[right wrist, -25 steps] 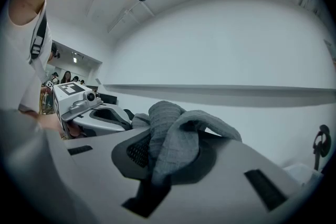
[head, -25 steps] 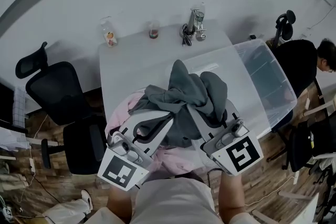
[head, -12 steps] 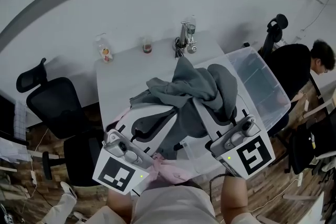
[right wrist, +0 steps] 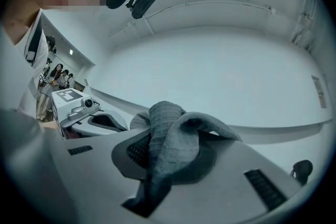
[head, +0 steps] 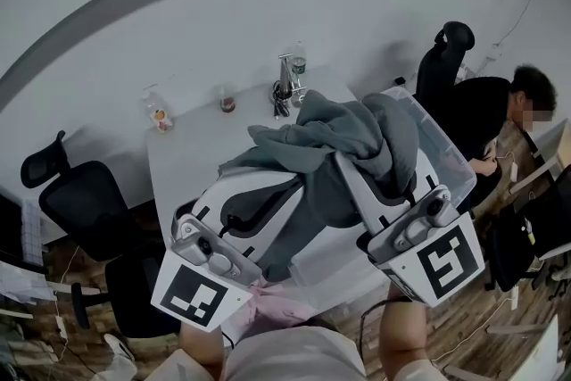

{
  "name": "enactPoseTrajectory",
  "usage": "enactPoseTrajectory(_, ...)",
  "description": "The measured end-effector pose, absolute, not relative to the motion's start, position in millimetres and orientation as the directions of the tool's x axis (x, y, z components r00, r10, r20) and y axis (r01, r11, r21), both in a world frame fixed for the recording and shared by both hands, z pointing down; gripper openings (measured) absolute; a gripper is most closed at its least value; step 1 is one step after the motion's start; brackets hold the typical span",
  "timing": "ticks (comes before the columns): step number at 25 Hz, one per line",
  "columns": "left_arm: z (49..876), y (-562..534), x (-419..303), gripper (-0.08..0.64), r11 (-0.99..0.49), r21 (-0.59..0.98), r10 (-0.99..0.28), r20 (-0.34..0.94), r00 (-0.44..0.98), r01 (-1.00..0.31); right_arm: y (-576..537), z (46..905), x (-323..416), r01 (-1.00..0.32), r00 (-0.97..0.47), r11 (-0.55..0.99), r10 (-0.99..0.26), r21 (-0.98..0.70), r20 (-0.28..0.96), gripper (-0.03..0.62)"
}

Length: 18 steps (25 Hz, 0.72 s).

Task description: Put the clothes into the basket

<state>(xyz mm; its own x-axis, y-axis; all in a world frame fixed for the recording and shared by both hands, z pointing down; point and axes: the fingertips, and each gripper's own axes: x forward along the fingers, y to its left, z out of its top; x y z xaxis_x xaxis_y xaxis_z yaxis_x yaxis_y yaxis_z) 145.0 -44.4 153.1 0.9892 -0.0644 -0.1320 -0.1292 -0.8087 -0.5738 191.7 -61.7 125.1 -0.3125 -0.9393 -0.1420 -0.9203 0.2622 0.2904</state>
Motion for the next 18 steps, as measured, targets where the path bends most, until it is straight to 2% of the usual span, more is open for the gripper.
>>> enactPoseTrajectory(18, 127, -30, 272, 0.005, -0.802, -0.595, 0.043, -0.141, 0.989, -0.049, -41, 73, 321, -0.945, -0.212, 0.132, -0.944, 0.298, -0.254, 0.052)
